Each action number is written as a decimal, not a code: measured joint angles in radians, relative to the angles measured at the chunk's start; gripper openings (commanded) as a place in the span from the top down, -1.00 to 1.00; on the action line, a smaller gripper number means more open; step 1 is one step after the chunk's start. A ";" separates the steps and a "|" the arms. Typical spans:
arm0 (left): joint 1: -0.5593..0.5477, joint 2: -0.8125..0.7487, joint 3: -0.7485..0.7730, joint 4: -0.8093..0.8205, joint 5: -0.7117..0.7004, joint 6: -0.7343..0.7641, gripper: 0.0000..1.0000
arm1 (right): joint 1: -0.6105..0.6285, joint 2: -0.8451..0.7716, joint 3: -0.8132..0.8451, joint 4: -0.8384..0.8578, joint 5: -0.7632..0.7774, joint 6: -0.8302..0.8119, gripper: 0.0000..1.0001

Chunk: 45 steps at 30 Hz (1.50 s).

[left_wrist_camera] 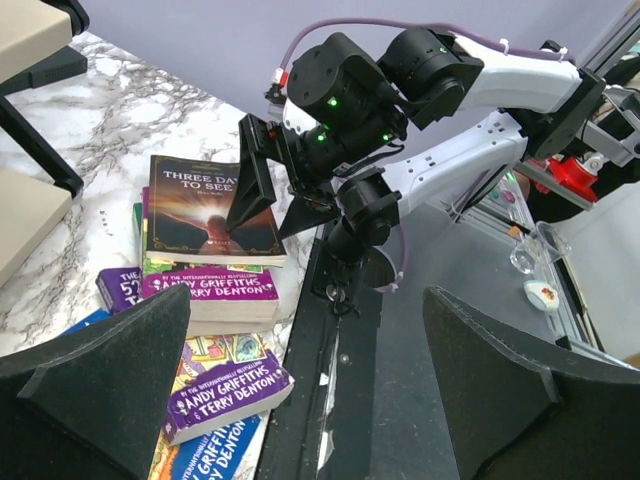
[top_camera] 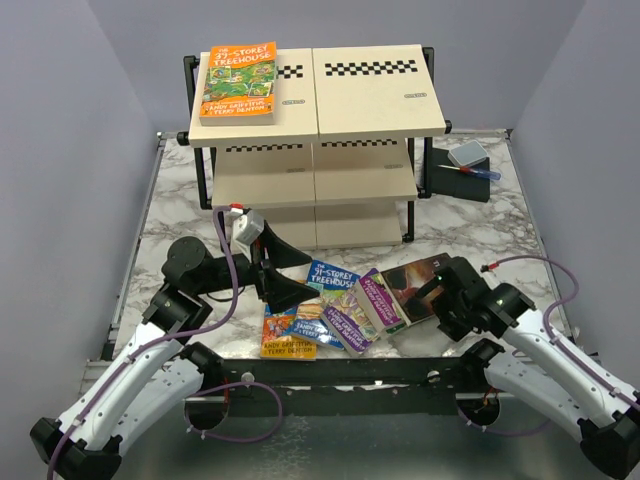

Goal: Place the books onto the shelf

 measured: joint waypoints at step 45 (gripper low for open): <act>-0.006 0.062 0.000 0.001 0.006 -0.001 -0.98 | 0.000 -0.261 0.089 -0.074 0.072 -0.140 0.99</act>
